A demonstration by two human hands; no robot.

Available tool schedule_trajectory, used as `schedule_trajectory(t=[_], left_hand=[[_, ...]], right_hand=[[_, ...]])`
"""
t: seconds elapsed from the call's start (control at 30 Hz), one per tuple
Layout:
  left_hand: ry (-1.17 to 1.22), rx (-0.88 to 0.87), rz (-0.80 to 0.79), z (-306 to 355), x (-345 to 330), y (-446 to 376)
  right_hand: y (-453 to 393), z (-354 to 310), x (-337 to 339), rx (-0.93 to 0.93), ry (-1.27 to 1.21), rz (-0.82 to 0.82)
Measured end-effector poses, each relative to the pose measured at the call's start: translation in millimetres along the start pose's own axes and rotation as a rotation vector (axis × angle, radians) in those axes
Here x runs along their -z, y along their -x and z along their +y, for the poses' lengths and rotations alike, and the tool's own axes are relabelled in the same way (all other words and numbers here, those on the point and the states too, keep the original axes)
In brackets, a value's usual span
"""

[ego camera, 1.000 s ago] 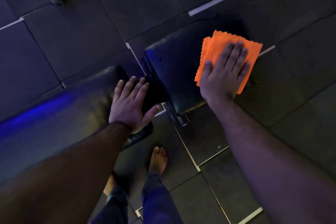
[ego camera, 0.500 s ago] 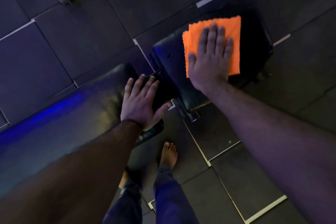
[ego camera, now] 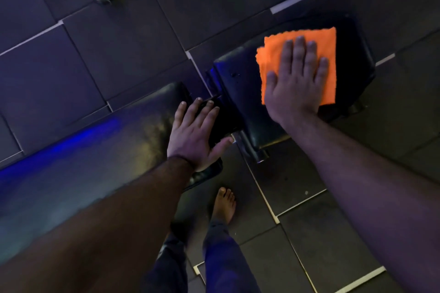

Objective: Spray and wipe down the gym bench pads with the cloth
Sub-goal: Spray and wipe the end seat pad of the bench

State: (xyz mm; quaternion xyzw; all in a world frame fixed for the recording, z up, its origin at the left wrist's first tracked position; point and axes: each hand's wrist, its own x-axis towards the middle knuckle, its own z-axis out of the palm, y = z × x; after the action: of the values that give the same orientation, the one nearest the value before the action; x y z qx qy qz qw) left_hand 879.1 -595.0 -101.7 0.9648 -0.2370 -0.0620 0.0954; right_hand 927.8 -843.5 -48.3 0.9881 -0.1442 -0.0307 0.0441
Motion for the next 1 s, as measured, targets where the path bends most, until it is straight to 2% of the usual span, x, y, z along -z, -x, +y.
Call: schedule_trajectory(t=[0.07, 0.17, 0.3, 0.37, 0.47, 0.53, 0.63, 0.7, 0.77, 0.83, 0.93, 1.0], left_hand=[[-0.007, -0.005, 0.005, 0.3, -2.1, -0.2], [-0.016, -0.009, -0.007, 1.2, -0.8, 0.6], [-0.009, -0.004, -0.019, 1.1, 3.0, 0.8], [-0.013, -0.004, -0.025, 1.6, 3.2, 1.6], [-0.013, -0.009, -0.014, -0.3, 1.7, -0.2], [-0.014, -0.01, -0.013, -0.1, -0.5, 0.1], [0.004, -0.003, -0.015, 0.7, -0.7, 0.4], [0.017, -0.008, -0.011, 1.3, 1.0, 0.4], [0.023, -0.009, -0.007, 1.3, 2.8, -0.1], [0.03, -0.014, -0.012, 0.9, 3.9, 2.1], [0.032, -0.022, -0.025, -0.2, 5.1, 1.2], [0.034, -0.019, -0.039, -1.8, 4.4, 2.1]], right_hand=[[-25.9, -23.6, 6.4, -0.005, -0.008, 0.001], [-34.7, -54.3, 8.2, 0.174, -0.009, -0.008], [20.8, -48.6, -7.3, 0.408, -0.002, 0.01], [62.7, -21.6, -16.7, 0.432, 0.01, -0.01], [91.0, 39.0, -20.3, 0.241, -0.016, -0.004], [71.4, 63.1, -17.1, 0.077, -0.044, 0.035], [6.8, 42.2, -3.4, -0.094, -0.08, 0.089], [-30.9, 11.3, 2.9, -0.118, -0.099, 0.075], [-42.2, -17.5, 2.5, -0.039, -0.1, 0.046], [-23.5, -32.2, -0.6, 0.124, -0.092, 0.019], [37.7, -21.2, -13.6, 0.378, -0.05, 0.019], [78.2, 5.8, -23.4, 0.444, 0.002, -0.037]])
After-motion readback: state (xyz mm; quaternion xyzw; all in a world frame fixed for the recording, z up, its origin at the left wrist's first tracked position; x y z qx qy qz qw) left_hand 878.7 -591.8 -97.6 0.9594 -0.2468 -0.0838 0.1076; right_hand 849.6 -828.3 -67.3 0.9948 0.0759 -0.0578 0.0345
